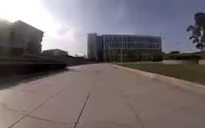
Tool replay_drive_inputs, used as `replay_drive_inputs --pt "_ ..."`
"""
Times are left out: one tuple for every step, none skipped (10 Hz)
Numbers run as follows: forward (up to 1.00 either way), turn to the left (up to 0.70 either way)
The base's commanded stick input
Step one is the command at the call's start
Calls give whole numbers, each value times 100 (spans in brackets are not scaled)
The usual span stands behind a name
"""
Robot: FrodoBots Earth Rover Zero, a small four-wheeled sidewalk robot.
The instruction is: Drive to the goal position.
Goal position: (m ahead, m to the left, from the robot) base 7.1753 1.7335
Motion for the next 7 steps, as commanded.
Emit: replay_drive_inputs --pt "70 0" --pt "70 0" --pt "70 0" --pt "70 0" --pt "70 0" --pt "70 0" --pt "70 0"
